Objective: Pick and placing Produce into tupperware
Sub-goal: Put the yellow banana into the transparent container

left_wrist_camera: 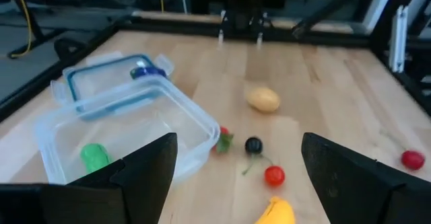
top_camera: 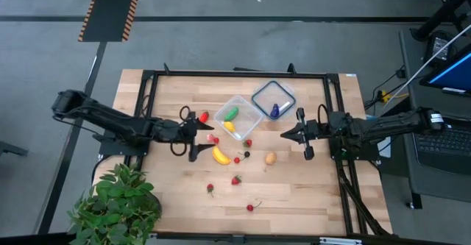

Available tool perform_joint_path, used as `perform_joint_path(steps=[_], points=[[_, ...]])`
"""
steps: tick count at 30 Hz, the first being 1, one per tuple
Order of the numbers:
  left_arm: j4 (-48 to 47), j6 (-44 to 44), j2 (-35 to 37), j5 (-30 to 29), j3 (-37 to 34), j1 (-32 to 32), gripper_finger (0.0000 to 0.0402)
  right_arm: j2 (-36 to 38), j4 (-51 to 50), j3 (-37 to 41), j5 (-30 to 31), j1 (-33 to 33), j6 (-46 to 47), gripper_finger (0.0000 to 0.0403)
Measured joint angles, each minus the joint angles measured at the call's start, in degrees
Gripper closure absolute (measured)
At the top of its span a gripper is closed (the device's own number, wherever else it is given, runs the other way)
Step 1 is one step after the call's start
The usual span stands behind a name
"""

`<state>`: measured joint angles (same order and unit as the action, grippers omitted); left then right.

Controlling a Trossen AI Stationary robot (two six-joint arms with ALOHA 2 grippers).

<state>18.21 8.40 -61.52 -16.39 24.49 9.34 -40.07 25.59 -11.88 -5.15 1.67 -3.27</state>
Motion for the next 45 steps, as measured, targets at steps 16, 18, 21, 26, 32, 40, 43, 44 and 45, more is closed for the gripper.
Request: perform_joint_path(steps=[16,18,21,26,32,40,43,44,45], points=[[-12.62,-7.45,-15.18,6.74,13.13,0.21,0.0131,-0.04,-1.47,0.04,0.02,-0.02,0.02,0.0393],[-17.40,-7.59,-17.10,6.67,16.44,0.57,0.0135,-0.04,-1.51,0.04,0.04,-0.02,0.07,0.0391],[-25.32,-8.13,-20.20,6.66,21.38,1.14,0.0139,-0.06,-2.08,0.04,0.04,-0.02,0.04,0.0389],[-35.41,-10.64,-25.77,6.63,28.28,2.66,0.0146,-0.04,-3.40,0.04,0.04,-0.02,0.04,0.0389],[-45.31,-10.67,-31.98,6.63,34.78,3.50,0.0151,-0.04,-3.58,0.04,0.04,-0.02,0.15,0.0389],[-49.24,-15.20,-37.61,2.62,37.42,5.88,0.0151,-0.04,-3.66,0.05,0.04,-0.04,0.22,0.0389],[-49.35,-15.63,-39.19,-0.57,37.44,6.76,0.0151,-0.04,-3.66,0.04,0.04,-0.03,0.22,0.0389],[-49.34,-15.63,-39.68,-0.94,37.44,6.92,0.0151,-0.04,-3.66,0.04,0.04,-0.04,0.22,0.0389],[-49.30,-15.61,-40.09,-0.94,37.45,6.97,0.0151,-0.04,-3.66,0.04,0.04,-0.04,0.24,0.0389]])
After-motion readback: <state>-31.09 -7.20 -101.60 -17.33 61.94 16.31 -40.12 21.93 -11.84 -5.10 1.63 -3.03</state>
